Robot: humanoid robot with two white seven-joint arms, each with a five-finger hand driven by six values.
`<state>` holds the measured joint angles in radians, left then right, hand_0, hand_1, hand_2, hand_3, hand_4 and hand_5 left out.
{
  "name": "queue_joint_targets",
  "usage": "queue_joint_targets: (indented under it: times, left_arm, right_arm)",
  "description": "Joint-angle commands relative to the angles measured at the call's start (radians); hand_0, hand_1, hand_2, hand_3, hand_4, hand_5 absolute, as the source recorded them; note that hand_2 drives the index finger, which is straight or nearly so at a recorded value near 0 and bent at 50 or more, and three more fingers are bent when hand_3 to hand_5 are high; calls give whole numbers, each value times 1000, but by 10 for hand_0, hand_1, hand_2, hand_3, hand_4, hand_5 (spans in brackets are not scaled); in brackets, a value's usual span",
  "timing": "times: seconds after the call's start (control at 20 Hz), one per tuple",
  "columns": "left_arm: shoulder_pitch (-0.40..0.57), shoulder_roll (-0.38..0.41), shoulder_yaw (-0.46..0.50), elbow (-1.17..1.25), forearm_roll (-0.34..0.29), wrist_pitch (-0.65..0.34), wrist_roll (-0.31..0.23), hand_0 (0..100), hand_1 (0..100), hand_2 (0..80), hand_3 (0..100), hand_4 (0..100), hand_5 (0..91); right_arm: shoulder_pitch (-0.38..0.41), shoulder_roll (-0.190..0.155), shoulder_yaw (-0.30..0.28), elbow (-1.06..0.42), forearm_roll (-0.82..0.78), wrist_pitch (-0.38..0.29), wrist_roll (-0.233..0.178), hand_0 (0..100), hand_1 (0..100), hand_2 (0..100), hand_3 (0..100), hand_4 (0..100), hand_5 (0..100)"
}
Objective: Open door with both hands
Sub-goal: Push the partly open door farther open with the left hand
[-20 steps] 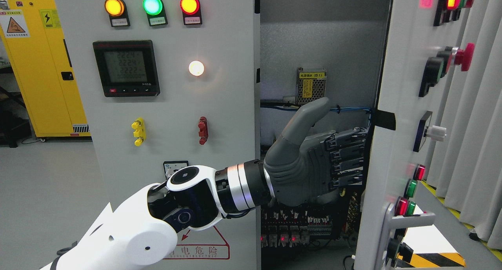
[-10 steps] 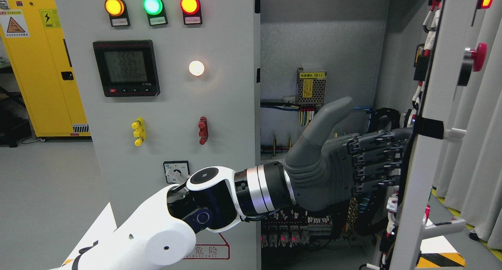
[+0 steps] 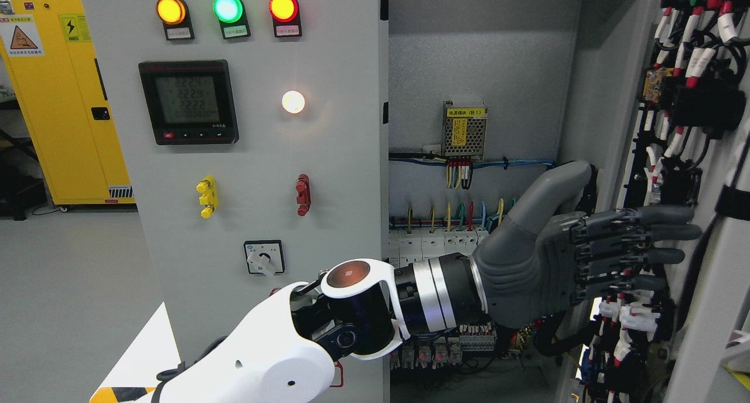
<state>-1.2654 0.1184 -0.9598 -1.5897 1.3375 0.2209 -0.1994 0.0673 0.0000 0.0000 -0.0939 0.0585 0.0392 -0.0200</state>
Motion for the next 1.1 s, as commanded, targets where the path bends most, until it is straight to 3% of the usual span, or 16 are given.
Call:
queue_joint_targets:
  times: [0.0, 1.05]
  left_arm:
    - [-2, -112, -28, 25, -32, -5, 26, 0, 0, 0, 104, 0, 0]
    - [-49, -263, -27, 162, -58, -12, 28, 0, 0, 0, 116, 0, 0]
  right_arm:
    - [0, 14, 15, -1, 0, 1, 0, 214, 96, 0, 0, 0, 0]
    - [0, 11, 15, -1, -2, -5, 0, 216, 74, 0, 0, 0, 0]
